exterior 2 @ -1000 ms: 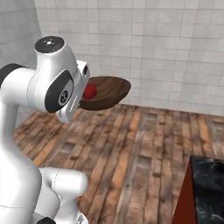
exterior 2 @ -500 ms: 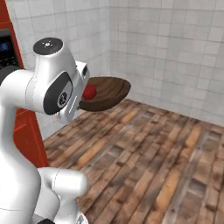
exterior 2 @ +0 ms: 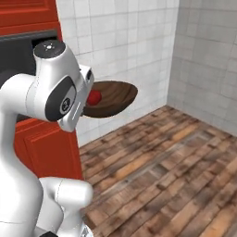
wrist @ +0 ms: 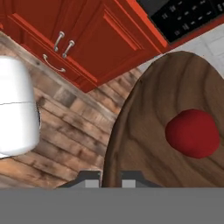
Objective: Pick the tomato from the sink and place it in the bowl. Then pick the bowl and place it in the microwave. Then close the microwave door and press the start button.
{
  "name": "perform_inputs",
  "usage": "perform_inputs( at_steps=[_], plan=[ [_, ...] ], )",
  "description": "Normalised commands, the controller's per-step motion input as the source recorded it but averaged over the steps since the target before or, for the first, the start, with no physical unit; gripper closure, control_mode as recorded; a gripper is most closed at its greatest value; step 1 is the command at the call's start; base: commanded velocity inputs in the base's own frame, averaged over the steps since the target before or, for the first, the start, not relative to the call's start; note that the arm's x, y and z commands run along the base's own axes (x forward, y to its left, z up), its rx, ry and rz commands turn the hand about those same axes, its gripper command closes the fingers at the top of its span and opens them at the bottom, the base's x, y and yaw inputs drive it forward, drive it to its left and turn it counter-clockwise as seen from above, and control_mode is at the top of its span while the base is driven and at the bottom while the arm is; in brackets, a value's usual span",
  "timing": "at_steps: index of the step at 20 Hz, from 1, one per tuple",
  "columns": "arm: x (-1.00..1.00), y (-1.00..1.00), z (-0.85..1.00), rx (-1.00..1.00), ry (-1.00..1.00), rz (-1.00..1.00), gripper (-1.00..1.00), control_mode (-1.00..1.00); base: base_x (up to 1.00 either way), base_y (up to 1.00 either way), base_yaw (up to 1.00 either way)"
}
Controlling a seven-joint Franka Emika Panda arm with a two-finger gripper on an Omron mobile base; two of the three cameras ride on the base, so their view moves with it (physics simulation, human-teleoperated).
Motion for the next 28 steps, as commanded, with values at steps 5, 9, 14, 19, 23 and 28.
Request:
perform_inputs(
  at_steps=[5,9,14,19,23,28],
  plan=[
    [0.00,0.00,0.00,0.00,0.00,0.00,1.00,1.00,0.86,-0.12,0.37],
    [0.00,0.00,0.00,0.00,0.00,0.00,1.00,1.00,0.33,-0.15,0.35],
    [0.00,0.00,0.00,0.00,0.00,0.00,1.00,1.00,-0.17,-0.12,0.44],
    [0.00,0.00,0.00,0.00,0.00,0.00,1.00,1.00,-0.28,-0.04,0.44],
    [0.00,0.00,0.00,0.00,0.00,0.00,1.00,1.00,-0.11,0.00,0.42],
    [0.00,0.00,0.00,0.00,0.00,0.00,1.00,1.00,-0.21,0.00,0.40]
  ],
)
